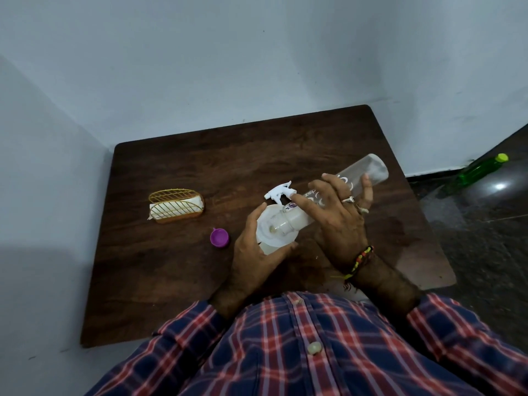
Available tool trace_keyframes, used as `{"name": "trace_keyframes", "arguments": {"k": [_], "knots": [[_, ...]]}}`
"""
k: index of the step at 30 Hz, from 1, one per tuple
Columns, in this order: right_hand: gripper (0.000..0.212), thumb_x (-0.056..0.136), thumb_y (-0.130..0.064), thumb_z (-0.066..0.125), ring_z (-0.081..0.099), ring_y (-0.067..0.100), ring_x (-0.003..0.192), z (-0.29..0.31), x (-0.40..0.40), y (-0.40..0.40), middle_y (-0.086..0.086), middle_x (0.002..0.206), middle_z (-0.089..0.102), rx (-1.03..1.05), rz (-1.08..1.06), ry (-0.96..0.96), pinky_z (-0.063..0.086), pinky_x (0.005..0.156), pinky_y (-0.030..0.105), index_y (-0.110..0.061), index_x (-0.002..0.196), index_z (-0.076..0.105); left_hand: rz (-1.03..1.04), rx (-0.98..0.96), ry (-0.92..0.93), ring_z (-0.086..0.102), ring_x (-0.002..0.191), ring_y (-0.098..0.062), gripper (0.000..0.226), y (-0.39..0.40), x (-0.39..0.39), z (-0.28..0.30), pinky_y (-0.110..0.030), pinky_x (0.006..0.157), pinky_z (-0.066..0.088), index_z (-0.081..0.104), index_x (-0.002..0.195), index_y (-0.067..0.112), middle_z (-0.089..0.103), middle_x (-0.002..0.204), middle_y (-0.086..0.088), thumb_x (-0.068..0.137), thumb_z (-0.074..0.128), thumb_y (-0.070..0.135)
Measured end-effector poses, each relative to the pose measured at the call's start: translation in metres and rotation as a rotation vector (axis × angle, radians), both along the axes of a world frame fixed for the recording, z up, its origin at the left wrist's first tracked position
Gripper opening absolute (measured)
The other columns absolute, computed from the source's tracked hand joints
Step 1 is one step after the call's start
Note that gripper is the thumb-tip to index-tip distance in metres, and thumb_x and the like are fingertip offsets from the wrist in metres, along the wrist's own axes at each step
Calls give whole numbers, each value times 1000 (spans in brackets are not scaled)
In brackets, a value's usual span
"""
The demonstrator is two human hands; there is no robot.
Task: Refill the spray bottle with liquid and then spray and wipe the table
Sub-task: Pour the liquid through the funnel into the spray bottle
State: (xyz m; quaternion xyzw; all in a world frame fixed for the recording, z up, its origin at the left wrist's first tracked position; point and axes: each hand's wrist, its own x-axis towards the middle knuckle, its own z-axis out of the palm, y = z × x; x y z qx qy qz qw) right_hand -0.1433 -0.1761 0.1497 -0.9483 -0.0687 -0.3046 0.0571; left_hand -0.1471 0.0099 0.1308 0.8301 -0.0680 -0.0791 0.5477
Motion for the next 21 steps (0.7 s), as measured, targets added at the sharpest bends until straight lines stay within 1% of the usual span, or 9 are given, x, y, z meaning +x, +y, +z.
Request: {"name": "trace_keyframes", "arguments": {"k": [2, 4, 6, 8, 10, 12, 14, 17, 21], "knots": [[33, 88, -45, 64, 54, 26, 130, 0, -1, -1, 2, 123, 66, 13, 2, 27, 16, 113, 71, -34, 119, 71, 3, -5, 12, 41, 118, 23, 95, 1, 0, 1, -1, 95, 35, 34, 146, 20, 46, 123, 37, 67, 88, 31], [33, 89, -36, 56, 55, 27, 128, 2, -2, -1, 3, 121, 66, 47, 20, 51, 16, 114, 69, -33, 118, 72, 6, -3, 2, 42, 119, 20, 96, 2, 0, 2, -2, 95, 37, 36, 144, 22, 46, 123, 43, 65, 88, 35], [39, 88, -30, 49, 56, 30, 126, 3, 0, 0, 4, 120, 66, 116, 29, 126, 18, 114, 68, -31, 119, 72, 1, 5, -16, 41, 119, 22, 90, 1, 0, 3, -1, 93, 36, 38, 140, 28, 45, 124, 42, 65, 88, 34], [40, 83, -28, 59, 56, 29, 125, 0, 1, -1, 1, 121, 65, 199, 26, 228, 19, 115, 66, -33, 121, 69, 1, 5, -27, 39, 115, 27, 87, -1, 0, 4, 3, 90, 34, 37, 137, 32, 44, 123, 38, 67, 88, 30], [54, 73, -20, 75, 56, 24, 122, -7, 3, -4, -3, 120, 63, 321, 26, 310, 27, 112, 65, -37, 123, 65, 11, -7, -21, 37, 113, 31, 90, 0, 1, 3, 5, 87, 33, 37, 141, 27, 43, 122, 37, 67, 88, 29], [63, 69, -12, 72, 56, 20, 117, -11, 3, -8, -6, 118, 62, 490, 54, 364, 39, 104, 62, -38, 126, 62, 6, -11, -10, 35, 112, 33, 91, 1, 2, 2, 6, 87, 32, 36, 143, 22, 42, 120, 37, 69, 88, 27], [64, 69, -11, 70, 57, 18, 113, -14, 2, -11, -9, 117, 62, 645, 81, 392, 45, 99, 55, -37, 127, 63, 1, -7, -11, 38, 114, 29, 91, 2, 3, 3, 3, 92, 34, 37, 144, 21, 43, 121, 37, 69, 88, 25], [62, 69, -18, 79, 61, 19, 109, -15, 0, -13, -11, 119, 66, 815, 105, 409, 49, 94, 51, -37, 126, 63, -2, -10, -10, 42, 117, 23, 89, 3, 3, 7, -4, 98, 38, 38, 142, 23, 45, 122, 39, 68, 88, 24], [68, 67, -15, 86, 62, 20, 114, -20, -3, -19, -10, 124, 67, 922, 147, 439, 50, 97, 52, -33, 129, 63, -10, -22, -9, 41, 121, 21, 93, 4, 2, 9, -5, 100, 37, 36, 142, 30, 44, 122, 45, 65, 88, 31]]}}
